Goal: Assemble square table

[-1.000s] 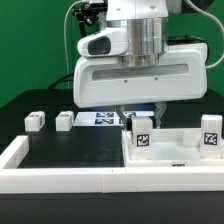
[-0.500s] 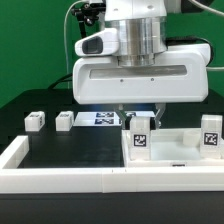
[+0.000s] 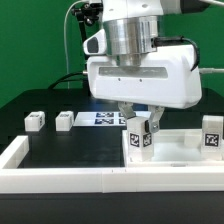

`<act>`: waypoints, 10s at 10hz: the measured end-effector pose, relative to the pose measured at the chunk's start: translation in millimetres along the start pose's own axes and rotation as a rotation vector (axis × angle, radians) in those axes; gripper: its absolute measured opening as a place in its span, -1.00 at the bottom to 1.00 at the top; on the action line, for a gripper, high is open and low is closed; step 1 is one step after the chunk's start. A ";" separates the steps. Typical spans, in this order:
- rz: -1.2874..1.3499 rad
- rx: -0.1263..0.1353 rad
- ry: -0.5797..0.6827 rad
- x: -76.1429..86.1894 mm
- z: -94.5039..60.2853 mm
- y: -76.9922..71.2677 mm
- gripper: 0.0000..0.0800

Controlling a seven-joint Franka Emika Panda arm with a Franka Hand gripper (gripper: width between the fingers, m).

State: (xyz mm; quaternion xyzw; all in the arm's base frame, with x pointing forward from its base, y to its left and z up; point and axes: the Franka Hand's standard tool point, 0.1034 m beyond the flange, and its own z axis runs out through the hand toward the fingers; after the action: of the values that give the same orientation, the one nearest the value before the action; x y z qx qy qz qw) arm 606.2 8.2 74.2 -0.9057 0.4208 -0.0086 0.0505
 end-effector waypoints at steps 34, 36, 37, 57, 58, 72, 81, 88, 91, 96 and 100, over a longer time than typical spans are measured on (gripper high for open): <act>-0.766 -0.075 -0.006 1.7 -3.6 -2.4 -0.27; -0.618 -0.062 0.012 4.3 -3.6 -2.2 -0.27; -0.564 -0.060 0.024 7.7 -3.9 -0.5 -0.27; -0.546 -0.090 -0.021 -8.2 -4.6 1.4 0.62; -0.548 -0.089 -0.019 -8.2 -4.4 1.2 0.62; -0.782 -0.058 0.096 -12.2 7.5 48.3 0.62; -0.798 -0.066 0.084 -11.3 17.9 56.7 0.62; -0.802 -0.090 0.070 -15.0 46.1 70.8 0.62; -0.804 -0.095 0.073 -16.2 53.2 74.4 0.62; -0.805 -0.093 0.075 -15.5 51.5 72.5 -0.46; -0.805 -0.093 0.076 -15.4 51.2 72.3 -0.86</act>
Offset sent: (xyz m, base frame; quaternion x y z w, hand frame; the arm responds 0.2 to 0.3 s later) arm 0.0002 0.0049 -0.0089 -0.0027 -0.0168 0.2912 0.9565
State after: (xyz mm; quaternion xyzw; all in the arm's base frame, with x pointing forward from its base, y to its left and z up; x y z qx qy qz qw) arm 544.2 -22.0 16.5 -0.9984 0.0342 -0.0422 -0.0133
